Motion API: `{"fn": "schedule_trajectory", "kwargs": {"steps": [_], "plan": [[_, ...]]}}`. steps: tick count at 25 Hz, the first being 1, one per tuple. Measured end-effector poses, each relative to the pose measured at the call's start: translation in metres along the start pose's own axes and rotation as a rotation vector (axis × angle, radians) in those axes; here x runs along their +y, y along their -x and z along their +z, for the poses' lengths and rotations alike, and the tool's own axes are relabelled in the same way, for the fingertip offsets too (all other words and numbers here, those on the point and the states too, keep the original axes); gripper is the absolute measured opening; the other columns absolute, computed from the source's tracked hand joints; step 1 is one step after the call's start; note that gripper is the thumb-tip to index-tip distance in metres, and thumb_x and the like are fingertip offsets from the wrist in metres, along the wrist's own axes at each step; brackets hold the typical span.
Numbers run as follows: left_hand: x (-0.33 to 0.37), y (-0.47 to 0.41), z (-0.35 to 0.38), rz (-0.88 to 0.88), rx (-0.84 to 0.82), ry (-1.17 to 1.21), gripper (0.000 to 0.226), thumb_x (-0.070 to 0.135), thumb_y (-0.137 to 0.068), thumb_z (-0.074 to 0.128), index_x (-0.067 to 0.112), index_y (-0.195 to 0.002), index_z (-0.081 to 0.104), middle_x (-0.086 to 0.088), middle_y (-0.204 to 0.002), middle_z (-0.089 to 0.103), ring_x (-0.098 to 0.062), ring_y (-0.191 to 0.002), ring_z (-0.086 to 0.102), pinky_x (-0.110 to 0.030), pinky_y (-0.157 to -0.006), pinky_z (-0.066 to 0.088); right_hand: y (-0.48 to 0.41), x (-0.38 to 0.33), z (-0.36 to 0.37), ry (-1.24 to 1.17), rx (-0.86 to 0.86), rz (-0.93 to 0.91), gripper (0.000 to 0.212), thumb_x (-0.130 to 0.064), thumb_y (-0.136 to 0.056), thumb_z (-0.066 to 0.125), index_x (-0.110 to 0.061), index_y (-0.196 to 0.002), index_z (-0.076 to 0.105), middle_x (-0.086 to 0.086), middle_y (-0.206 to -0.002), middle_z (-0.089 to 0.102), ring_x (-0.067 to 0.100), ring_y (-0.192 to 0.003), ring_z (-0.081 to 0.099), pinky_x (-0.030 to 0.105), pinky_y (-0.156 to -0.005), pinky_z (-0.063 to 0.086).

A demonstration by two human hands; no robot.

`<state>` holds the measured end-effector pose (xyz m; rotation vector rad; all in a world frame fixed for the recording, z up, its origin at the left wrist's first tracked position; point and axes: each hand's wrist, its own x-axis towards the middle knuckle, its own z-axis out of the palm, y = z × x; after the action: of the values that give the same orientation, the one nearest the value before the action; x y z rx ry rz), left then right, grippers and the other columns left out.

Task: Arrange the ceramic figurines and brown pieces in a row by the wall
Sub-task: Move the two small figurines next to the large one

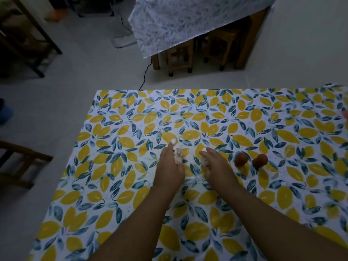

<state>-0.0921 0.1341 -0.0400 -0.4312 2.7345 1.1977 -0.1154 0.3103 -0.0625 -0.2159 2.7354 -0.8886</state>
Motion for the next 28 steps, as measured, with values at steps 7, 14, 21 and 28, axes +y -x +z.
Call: {"fn": "schedule_trajectory", "kwargs": {"steps": [7, 14, 21, 28], "plan": [[0.007, 0.007, -0.005, 0.02, 0.072, 0.024, 0.077, 0.022, -0.089, 0.07, 0.019, -0.154, 0.029, -0.009, -0.143, 0.052, -0.029, -0.126, 0.055, -0.039, -0.094, 0.052, -0.007, -0.006, -0.014, -0.103, 0.083, -0.023, 0.045, -0.01, -0.082, 0.074, -0.02, -0.124, 0.065, 0.005, -0.127, 0.065, 0.034, -0.121, 0.056, 0.047, -0.096, 0.047], [0.122, -0.001, 0.01, 0.232, 0.041, 0.106, 0.053, 0.024, -0.087, 0.072, 0.021, -0.135, 0.052, 0.0, -0.121, 0.065, -0.019, -0.104, 0.065, -0.034, -0.081, 0.055, 0.017, 0.03, -0.108, -0.285, 0.42, -0.018, 0.047, -0.024, -0.083, 0.081, -0.021, -0.127, 0.067, 0.002, -0.119, 0.049, 0.017, -0.106, 0.056, 0.027, -0.083, 0.054], [0.271, -0.03, 0.155, 0.508, -0.282, -0.052, 0.055, 0.029, -0.088, 0.073, 0.019, -0.139, 0.054, -0.006, -0.132, 0.056, -0.023, -0.118, 0.054, -0.027, -0.088, 0.043, 0.051, 0.195, -0.215, -0.309, 0.604, 0.249, 0.052, -0.028, -0.082, 0.083, -0.02, -0.13, 0.065, 0.006, -0.139, 0.059, 0.024, -0.128, 0.055, 0.046, -0.099, 0.052], [0.389, -0.05, 0.323, 0.644, -0.53, -0.133, 0.043, 0.022, -0.089, 0.073, 0.022, -0.128, 0.057, -0.005, -0.129, 0.061, -0.026, -0.111, 0.059, -0.031, -0.081, 0.044, 0.08, 0.357, -0.274, -0.305, 0.761, 0.483, 0.052, -0.021, -0.083, 0.083, -0.014, -0.131, 0.064, 0.007, -0.134, 0.061, 0.027, -0.121, 0.058, 0.046, -0.096, 0.054]]}}
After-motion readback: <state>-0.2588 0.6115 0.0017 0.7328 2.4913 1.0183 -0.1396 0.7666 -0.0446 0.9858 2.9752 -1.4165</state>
